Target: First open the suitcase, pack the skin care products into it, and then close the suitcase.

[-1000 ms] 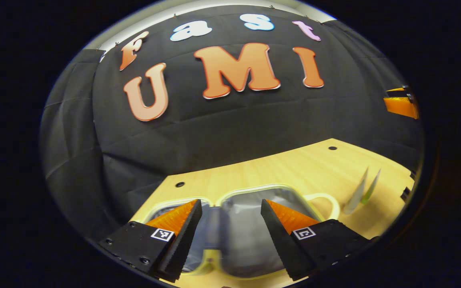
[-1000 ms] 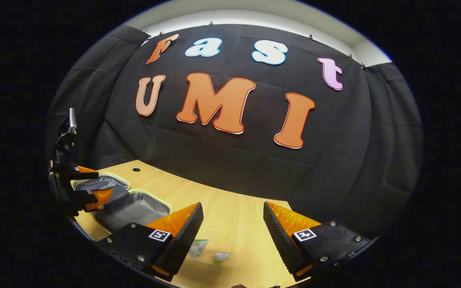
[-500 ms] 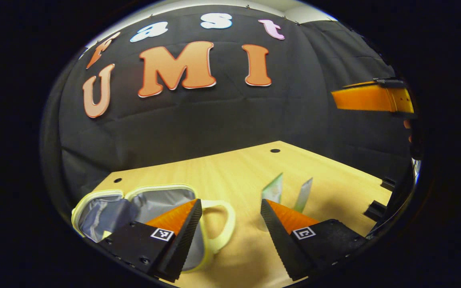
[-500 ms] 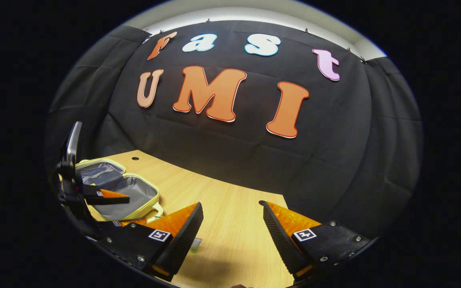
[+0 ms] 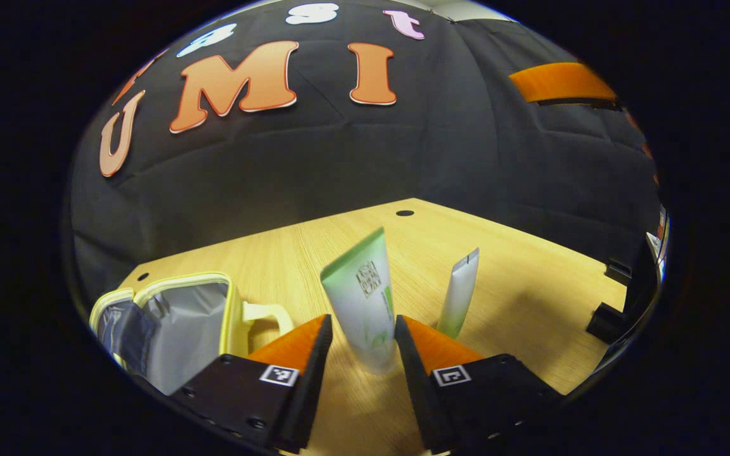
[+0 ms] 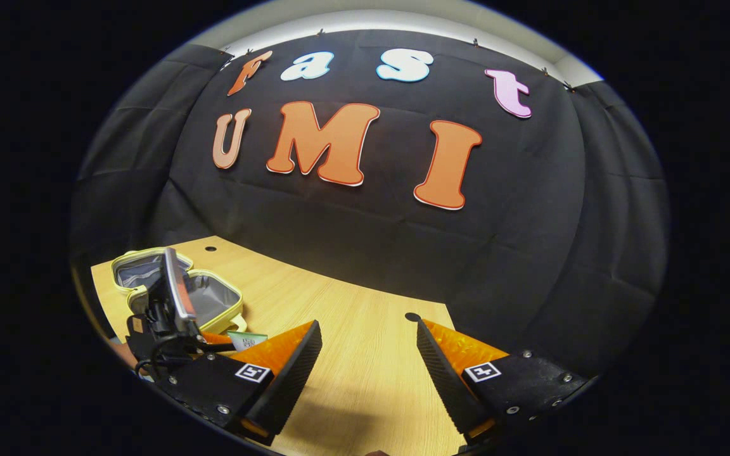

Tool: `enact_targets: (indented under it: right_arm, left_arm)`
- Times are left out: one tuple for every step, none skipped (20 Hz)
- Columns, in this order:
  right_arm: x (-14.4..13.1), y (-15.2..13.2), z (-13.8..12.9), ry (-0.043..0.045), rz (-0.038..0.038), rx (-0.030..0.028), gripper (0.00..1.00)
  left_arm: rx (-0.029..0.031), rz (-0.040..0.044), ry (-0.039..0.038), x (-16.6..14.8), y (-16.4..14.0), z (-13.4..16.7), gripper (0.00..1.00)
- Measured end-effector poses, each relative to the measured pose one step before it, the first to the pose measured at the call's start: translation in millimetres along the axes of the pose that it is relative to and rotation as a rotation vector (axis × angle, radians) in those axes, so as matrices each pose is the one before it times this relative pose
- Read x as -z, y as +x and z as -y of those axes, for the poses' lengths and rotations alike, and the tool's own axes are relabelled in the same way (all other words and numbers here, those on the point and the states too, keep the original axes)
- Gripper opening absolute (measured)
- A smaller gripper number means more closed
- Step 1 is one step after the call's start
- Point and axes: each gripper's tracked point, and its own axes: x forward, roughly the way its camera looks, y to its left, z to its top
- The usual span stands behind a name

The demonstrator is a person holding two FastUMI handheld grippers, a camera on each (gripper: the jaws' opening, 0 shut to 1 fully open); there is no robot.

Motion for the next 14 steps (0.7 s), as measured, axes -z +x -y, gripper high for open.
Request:
enact_targets:
  right_arm:
    - [1.54, 0.91, 0.59, -0.00330, -0.00114, -0.00453, 0.96]
    - [1.20, 0.10, 0.67, -0.00169, 0.00070, -0.00079, 0.96]
    - [1.07, 1.25, 0.15, 0.00017, -0.00062, -0.00492, 0.96]
    - [2.00, 2.24, -0.72, 0.00034, -0.00403, -0.00423, 0.96]
    - [2.04, 1.31, -0.01, -0.00061, -0.00424, -0.00406, 0.96]
    - [2.02, 0.62, -1.38, 0.00032, -0.00655, -0.00670, 0.96]
    - [1.85, 0.25, -0.42, -0.00094, -0.00607, -0.00308, 0.96]
    - [3.91, -0.82, -0.42, 0.00328, -0.00661, -0.00858, 0.96]
    - [2.35, -0.18, -1.74, 0.00589, -0.00849, -0.00891, 0.96]
    - [2.68, -0.62, -2.46, 0.00903, -0.00604, -0.01441, 0.96]
    - [2.23, -1.69, -2.05, 0.00967, -0.00676, -0.01258, 0.96]
    - [4.04, 0.94, -2.59, 0.00990, -0.00909, -0.01095, 0.96]
    - [4.67, -0.18, -3.73, 0.00770, -0.01436, -0.01382, 0.96]
    - [5.50, -0.29, -3.64, 0.00491, -0.01509, -0.01140, 0.96]
  left_arm:
    - [0.00752, -0.00885, -0.01348, 3.54, 7.55, 1.98, 0.57]
    - [0.00291, -0.01152, -0.01048, 3.73, 0.65, 0.98, 0.47]
    - [0.00329, -0.01342, -0.00353, 2.54, 4.20, 0.05, 0.48]
    - [-0.00002, -0.00349, -0.00653, 4.24, 0.43, -0.29, 0.49]
    - [0.01027, 0.00820, 0.00162, -7.62, 2.38, 0.06, 0.46]
    - [-0.00204, -0.00921, 0.00566, 2.63, 0.66, -0.25, 0.45]
    - [-0.01128, 0.00433, 0.00162, -3.12, -1.59, -2.36, 0.46]
    - [0.00066, -0.01269, -0.00494, 1.23, -1.65, -0.09, 0.39]
    - [-0.00704, -0.00041, -0.01213, -3.03, -3.96, -1.73, 0.39]
    - [-0.00421, -0.00109, -0.01032, -4.03, -3.46, -1.80, 0.39]
    - [-0.01202, 0.00277, -0.00551, -7.87, -6.37, -3.79, 0.39]
    - [-0.01261, 0.01025, -0.00682, -9.20, -6.89, -3.90, 0.39]
    - [-0.01469, 0.01237, -0.00633, -11.00, -7.29, -4.89, 0.39]
    - [-0.00896, 0.01560, -0.00639, -13.08, -8.39, -5.10, 0.39]
